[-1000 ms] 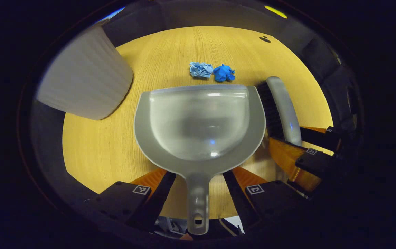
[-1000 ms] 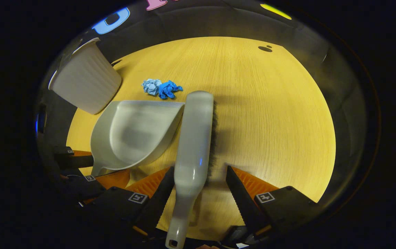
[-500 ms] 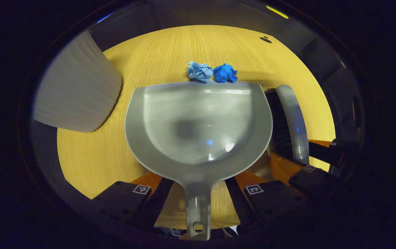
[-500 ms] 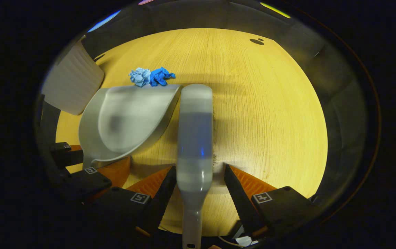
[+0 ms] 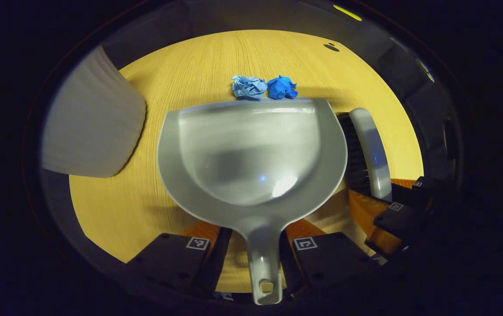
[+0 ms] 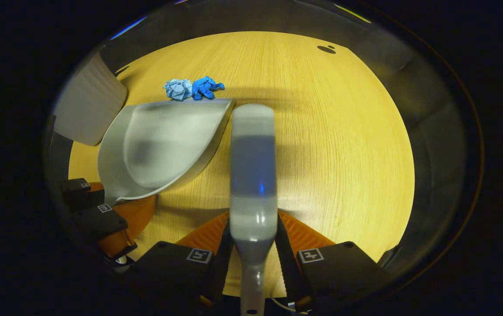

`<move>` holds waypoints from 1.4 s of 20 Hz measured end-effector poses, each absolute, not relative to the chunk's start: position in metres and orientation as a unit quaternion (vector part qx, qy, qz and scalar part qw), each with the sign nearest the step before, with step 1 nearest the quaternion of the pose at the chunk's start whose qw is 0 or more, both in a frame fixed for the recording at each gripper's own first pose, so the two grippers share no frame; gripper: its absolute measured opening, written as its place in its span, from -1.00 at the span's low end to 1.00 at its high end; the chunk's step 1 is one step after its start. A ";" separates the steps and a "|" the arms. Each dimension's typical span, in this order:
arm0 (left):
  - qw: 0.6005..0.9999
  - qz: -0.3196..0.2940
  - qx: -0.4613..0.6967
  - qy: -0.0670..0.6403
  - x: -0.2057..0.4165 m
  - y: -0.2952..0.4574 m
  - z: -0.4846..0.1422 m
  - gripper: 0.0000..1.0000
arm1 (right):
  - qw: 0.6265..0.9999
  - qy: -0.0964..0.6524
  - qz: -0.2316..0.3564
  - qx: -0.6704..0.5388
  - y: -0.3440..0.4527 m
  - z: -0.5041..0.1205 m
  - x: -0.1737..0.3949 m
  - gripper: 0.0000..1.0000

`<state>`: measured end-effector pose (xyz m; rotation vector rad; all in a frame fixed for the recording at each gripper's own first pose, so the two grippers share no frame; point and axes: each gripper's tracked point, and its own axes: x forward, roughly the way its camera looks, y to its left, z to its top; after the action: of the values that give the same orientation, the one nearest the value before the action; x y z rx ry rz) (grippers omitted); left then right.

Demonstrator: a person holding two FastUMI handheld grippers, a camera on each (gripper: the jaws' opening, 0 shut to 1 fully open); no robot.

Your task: Pick up the small broom and dustpan from the desktop, sweep the trash into the dustpan with the broom, and then empty the trash into the garbage bin.

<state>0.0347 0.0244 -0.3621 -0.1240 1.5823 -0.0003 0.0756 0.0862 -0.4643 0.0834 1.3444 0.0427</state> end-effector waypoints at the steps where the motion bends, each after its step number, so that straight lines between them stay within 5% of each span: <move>1: 0.705 -0.002 -0.052 0.707 0.038 0.024 -0.365 -0.16 | 0.785 0.618 0.019 0.039 0.086 -0.465 0.074 0.01; 2: 0.708 -0.008 -0.049 0.704 0.036 0.024 -0.366 -0.38 | 0.789 0.613 0.018 0.037 0.085 -0.464 0.074 0.13; 5: 0.713 -0.033 -0.037 0.699 0.035 0.030 -0.369 -0.39 | 0.788 0.614 0.035 0.023 0.086 -0.466 0.076 -0.10; 7: 0.714 -0.043 -0.032 0.698 0.035 0.031 -0.375 -0.41 | 0.783 0.620 0.033 0.027 0.084 -0.465 0.074 0.00; 8: 0.714 -0.048 -0.029 0.697 0.036 0.031 -0.378 -0.40 | 0.782 0.622 0.033 0.029 0.084 -0.466 0.073 -0.22; 9: 0.714 -0.055 -0.023 0.698 0.036 0.030 -0.381 -0.42 | 0.779 0.625 0.035 0.033 0.084 -0.466 0.073 -0.12; 10: 0.711 -0.062 -0.011 0.701 0.036 0.034 -0.383 -0.44 | 0.773 0.632 0.041 0.035 0.084 -0.465 0.071 -0.36; 12: 0.708 -0.070 0.004 0.703 0.028 0.047 -0.378 -0.46 | 0.761 0.644 0.063 0.046 0.087 -0.462 0.065 -0.26; 14: 0.703 -0.075 0.002 0.707 0.015 0.059 -0.372 -0.48 | 0.772 0.631 0.074 0.028 0.080 -0.452 0.070 -0.68; 15: 0.699 -0.074 0.001 0.711 0.005 0.065 -0.368 -0.48 | 0.782 0.618 0.081 0.006 0.073 -0.445 0.077 -0.55; 22: 0.685 -0.076 0.017 0.725 -0.034 0.086 -0.362 -0.51 | 0.825 0.544 0.119 -0.097 0.050 -0.400 0.215 -0.56; 28: 0.665 -0.052 0.028 0.745 -0.050 0.084 -0.369 -0.51 | 0.805 0.524 0.164 -0.224 0.067 -0.445 0.320 -0.57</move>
<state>-0.0498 0.0836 -0.3688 0.0630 1.6815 -0.1181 0.3199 0.0671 -0.4450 -0.4802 1.1222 0.3512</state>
